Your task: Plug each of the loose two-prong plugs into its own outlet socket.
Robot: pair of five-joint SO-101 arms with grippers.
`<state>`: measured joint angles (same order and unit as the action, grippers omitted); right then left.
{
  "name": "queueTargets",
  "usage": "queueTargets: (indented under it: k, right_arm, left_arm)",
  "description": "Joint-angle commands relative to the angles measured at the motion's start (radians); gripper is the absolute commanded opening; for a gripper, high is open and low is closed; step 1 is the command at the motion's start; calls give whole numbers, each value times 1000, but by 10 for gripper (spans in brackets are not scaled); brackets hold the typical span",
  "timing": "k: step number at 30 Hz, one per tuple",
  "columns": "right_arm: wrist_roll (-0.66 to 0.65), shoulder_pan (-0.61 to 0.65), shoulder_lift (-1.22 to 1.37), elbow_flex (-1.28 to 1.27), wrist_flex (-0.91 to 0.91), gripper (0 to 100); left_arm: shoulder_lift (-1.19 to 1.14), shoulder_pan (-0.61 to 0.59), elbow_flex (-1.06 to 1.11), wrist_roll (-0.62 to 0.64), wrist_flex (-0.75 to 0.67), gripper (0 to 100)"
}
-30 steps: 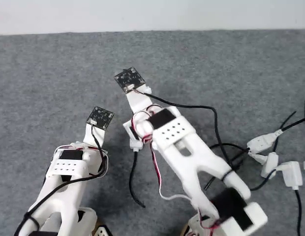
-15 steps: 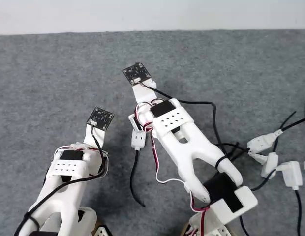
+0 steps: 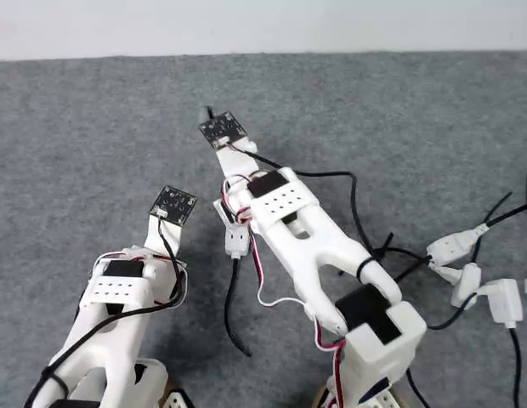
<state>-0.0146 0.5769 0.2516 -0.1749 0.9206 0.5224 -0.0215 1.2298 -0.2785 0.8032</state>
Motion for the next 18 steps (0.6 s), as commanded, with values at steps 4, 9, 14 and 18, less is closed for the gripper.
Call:
queueTargets:
  k: [4,9,14,18]
  right_arm:
    - [84,30,36,95,120,92]
    - [176,107,44,147,174,272]
    - [292,101,47,149,166,274]
    - [315,114,94,144,143,274]
  left_arm:
    - [28,-3,-12,11,-28,12]
    - [28,-34,-18,9,-29,12]
    - [28,-75,-47,14,-26,12]
    - [28,-160,-94,28,-28,12]
